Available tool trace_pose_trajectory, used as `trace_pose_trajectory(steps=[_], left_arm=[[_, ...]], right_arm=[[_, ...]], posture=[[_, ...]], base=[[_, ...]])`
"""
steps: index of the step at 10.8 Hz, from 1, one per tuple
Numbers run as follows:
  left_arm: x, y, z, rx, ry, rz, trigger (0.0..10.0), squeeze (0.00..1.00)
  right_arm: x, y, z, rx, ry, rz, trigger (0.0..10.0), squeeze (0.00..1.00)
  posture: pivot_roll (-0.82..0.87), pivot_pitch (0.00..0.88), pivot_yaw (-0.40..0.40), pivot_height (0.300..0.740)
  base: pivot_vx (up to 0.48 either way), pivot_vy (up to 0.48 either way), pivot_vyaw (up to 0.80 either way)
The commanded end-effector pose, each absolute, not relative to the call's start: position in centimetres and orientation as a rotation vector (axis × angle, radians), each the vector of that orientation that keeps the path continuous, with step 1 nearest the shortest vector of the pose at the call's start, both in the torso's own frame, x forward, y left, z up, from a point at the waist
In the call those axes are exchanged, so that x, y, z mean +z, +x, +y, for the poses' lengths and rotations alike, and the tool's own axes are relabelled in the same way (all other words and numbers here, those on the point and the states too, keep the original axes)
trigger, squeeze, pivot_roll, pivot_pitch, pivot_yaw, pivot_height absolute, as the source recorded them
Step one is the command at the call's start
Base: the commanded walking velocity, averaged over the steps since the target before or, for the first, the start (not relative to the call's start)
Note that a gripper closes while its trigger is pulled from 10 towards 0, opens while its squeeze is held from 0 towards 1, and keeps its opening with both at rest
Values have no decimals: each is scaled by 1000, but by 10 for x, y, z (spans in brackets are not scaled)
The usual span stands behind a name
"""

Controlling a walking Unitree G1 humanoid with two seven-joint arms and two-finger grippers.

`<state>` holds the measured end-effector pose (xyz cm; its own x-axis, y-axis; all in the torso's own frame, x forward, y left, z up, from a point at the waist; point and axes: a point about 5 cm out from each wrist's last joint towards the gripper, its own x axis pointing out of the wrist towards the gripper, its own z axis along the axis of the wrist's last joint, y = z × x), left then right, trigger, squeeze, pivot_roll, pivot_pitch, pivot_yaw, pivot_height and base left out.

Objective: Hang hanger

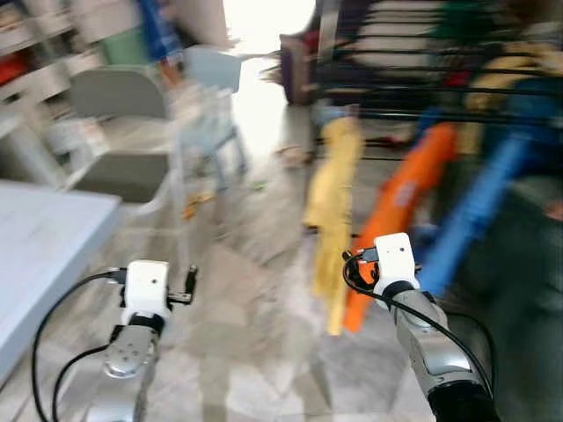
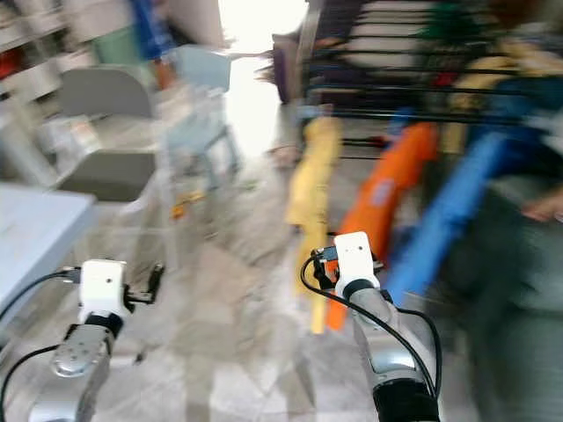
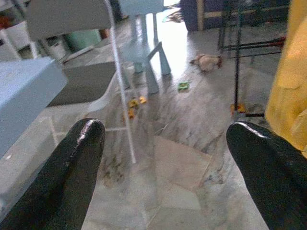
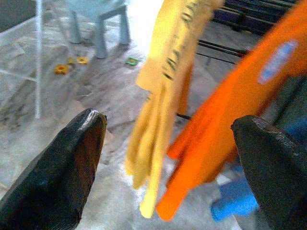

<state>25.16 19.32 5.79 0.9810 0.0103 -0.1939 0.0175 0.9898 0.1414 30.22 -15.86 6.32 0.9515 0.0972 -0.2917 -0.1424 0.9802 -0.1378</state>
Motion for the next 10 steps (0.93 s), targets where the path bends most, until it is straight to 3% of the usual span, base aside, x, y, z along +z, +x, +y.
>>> trace_pose_trajectory(steps=[1,3,10], left_arm=[[58,250,193,-3,142,193,10000,0],[56,250,189,-2,102,208,10000,0],[56,256,193,62,44,223,10000,0]], right_arm=[[67,303,-159,119,-157,265,10000,0],[67,303,-160,111,-148,264,10000,0],[69,306,-164,99,-146,259,10000,0]], posture=[[-32,0,47,740],[-32,0,54,740],[-43,0,60,740]], base=[[0,0,800],[0,0,625],[0,0,0]])
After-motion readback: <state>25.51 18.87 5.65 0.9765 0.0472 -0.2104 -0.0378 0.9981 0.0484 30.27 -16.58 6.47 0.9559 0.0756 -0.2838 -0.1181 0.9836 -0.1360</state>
